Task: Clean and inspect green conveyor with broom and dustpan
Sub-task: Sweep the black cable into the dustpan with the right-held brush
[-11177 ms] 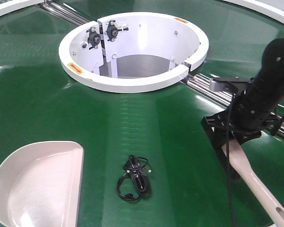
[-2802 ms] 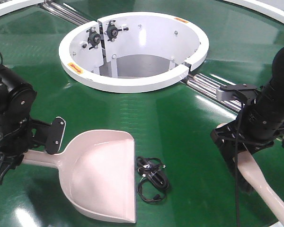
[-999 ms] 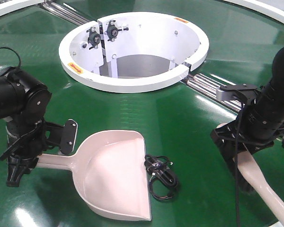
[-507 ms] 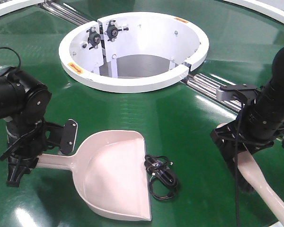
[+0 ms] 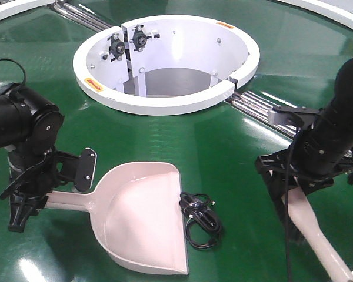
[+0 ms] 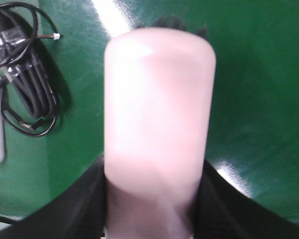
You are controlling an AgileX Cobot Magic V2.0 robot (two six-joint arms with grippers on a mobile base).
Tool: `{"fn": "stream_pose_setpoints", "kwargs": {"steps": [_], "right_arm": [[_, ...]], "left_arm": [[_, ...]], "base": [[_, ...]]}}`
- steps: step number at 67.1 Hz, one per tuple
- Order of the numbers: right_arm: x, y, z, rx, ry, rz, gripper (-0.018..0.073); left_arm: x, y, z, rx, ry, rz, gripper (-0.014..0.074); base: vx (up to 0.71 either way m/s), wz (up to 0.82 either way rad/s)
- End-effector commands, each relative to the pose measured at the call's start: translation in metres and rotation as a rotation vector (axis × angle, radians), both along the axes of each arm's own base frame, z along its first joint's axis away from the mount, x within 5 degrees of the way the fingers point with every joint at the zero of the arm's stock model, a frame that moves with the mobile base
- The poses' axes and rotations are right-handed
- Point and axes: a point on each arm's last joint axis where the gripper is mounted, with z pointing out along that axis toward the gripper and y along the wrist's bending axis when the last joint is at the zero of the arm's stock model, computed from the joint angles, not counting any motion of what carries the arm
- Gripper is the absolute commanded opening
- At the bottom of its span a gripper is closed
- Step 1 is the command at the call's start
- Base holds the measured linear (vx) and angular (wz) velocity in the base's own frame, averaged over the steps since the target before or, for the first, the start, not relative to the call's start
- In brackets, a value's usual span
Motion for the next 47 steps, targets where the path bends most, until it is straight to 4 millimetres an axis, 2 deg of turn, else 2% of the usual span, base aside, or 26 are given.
{"fn": "stream_pose_setpoints", "kwargs": {"steps": [1, 30, 47], "right_arm": [[0.000, 0.009, 0.009, 0.024, -0.019, -0.012, -0.0003], [0.014, 0.061, -0.045, 0.070, 0.094, 0.033, -0.0003], [0.026, 0.103, -0.057, 0.097, 0.128, 0.094, -0.0003]], "left_arm": [[-0.003, -0.004, 0.017, -0.028, -0.026, -0.007, -0.0023], [-0.003, -0.004, 0.017, -0.028, -0.027, -0.008, -0.0023], [-0.003, -0.004, 0.017, -0.028, -0.027, -0.008, -0.0023]], "base": [[0.00, 0.00], [0.00, 0.00], [0.00, 0.00]]}}
